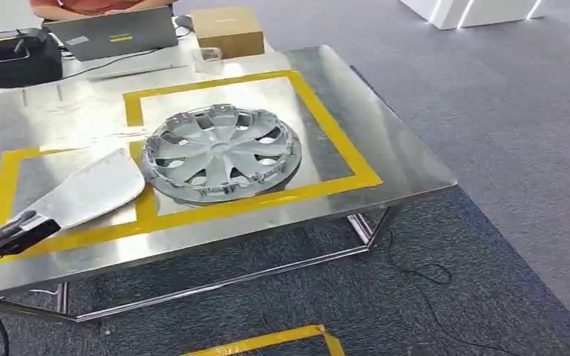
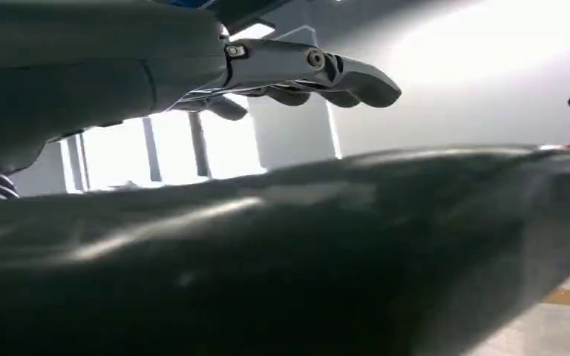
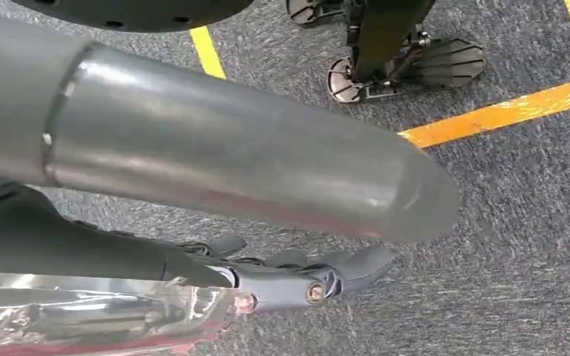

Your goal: Take the parts from the cabinet and place them on the table.

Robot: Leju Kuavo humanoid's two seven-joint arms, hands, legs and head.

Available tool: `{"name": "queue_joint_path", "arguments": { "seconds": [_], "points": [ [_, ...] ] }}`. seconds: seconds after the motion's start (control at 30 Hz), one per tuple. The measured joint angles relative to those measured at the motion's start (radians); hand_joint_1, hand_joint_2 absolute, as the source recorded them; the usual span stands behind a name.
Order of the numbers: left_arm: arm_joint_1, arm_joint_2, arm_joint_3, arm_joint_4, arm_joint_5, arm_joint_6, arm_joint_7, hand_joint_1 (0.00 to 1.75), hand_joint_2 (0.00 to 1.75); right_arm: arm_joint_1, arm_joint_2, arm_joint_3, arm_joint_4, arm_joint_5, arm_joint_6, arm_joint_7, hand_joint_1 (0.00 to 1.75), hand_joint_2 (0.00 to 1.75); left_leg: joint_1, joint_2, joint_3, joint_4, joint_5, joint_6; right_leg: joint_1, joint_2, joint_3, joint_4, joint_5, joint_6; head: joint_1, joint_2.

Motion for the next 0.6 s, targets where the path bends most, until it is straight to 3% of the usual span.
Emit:
{"name": "queue_joint_path", "arguments": {
  "seconds": [0.03, 0.13, 0.17, 0.2, 0.23, 0.3, 0.33, 0.37, 0.5, 0.53, 0.6],
  "points": [
    [-0.001, 0.000, 0.001, -0.001, 0.002, 0.001, 0.000, 0.00, 0.00, 0.001, 0.000, -0.001, 0.000, -0.001, 0.000, -0.001, 0.00, 0.00, 0.001, 0.003, 0.000, -0.001, 0.002, 0.004, 0.003, -0.005, -0.012, 0.036, -0.032, 0.003, 0.002, 0.000],
    [0.005, -0.004, 0.000, -0.002, 0.002, 0.000, 0.000, 0.00, 0.00, 0.002, 0.000, -0.005, 0.000, -0.005, 0.001, -0.002, 0.00, 0.00, 0.001, 0.005, -0.005, 0.000, 0.003, 0.004, 0.002, -0.007, -0.117, 0.291, -0.145, 0.008, 0.003, 0.000],
    [0.006, -0.006, 0.000, -0.002, 0.002, 0.000, -0.001, 0.00, 0.00, 0.005, 0.000, -0.006, 0.000, -0.005, 0.001, -0.003, 0.00, 0.00, 0.001, 0.005, -0.005, 0.001, 0.003, 0.004, 0.002, -0.007, -0.133, 0.333, -0.151, 0.009, 0.003, 0.000],
    [0.007, -0.009, -0.001, -0.002, 0.003, 0.000, -0.001, 0.00, 0.00, 0.007, 0.000, -0.008, 0.000, -0.005, 0.002, -0.003, 0.00, 0.00, 0.001, 0.005, -0.004, 0.001, 0.003, 0.004, 0.002, -0.008, -0.122, 0.319, -0.131, 0.009, 0.003, 0.000],
    [0.008, -0.010, -0.001, -0.002, 0.004, 0.000, -0.001, 0.00, 0.00, 0.008, 0.000, -0.011, 0.000, -0.005, 0.002, -0.003, 0.00, 0.00, 0.001, 0.005, -0.003, 0.002, 0.003, 0.004, 0.002, -0.008, -0.090, 0.262, -0.095, 0.007, 0.003, 0.000],
    [0.008, -0.010, 0.000, -0.002, 0.008, 0.002, 0.000, 0.00, 0.00, 0.008, -0.004, -0.016, 0.000, -0.005, 0.002, -0.003, 0.00, 0.00, 0.003, 0.004, -0.001, 0.008, -0.002, -0.004, 0.001, -0.010, 0.013, 0.070, -0.015, 0.004, 0.003, 0.000],
    [0.009, -0.009, 0.001, -0.002, 0.010, 0.004, 0.000, 0.00, 0.00, 0.007, -0.004, -0.017, 0.000, -0.005, 0.002, -0.003, 0.00, 0.00, 0.000, 0.004, -0.007, 0.010, -0.005, -0.010, 0.003, -0.008, 0.049, 0.029, -0.044, -0.002, 0.003, 0.000],
    [0.008, -0.008, 0.002, -0.001, 0.011, 0.005, 0.002, 0.00, 0.00, 0.006, -0.004, -0.019, 0.000, -0.005, 0.002, -0.004, 0.00, 0.00, -0.003, 0.003, -0.013, 0.015, -0.005, -0.016, 0.005, -0.007, 0.053, 0.021, -0.035, -0.012, 0.001, 0.000],
    [0.011, -0.007, 0.005, -0.001, 0.013, 0.008, 0.002, 0.00, 0.00, 0.010, -0.007, -0.022, 0.000, -0.002, 0.002, -0.005, 0.00, 0.00, 0.000, 0.003, -0.020, 0.027, -0.012, -0.032, -0.001, -0.007, 0.040, 0.014, -0.035, -0.037, 0.003, 0.000],
    [0.011, -0.007, 0.005, -0.001, 0.014, 0.008, 0.002, 0.00, 0.00, 0.008, -0.007, -0.023, 0.000, -0.002, 0.003, -0.005, 0.00, 0.00, 0.000, 0.004, -0.033, 0.056, -0.046, -0.038, 0.000, -0.007, 0.036, 0.014, -0.031, -0.044, -0.002, 0.000],
    [0.008, -0.008, 0.006, -0.001, 0.014, 0.008, 0.002, 0.00, 0.00, 0.008, -0.007, -0.022, 0.000, -0.001, 0.004, -0.006, 0.00, 0.00, 0.002, 0.004, -0.097, 0.204, -0.138, -0.047, 0.000, -0.008, 0.022, 0.014, -0.024, -0.052, -0.007, 0.000]
  ]
}}
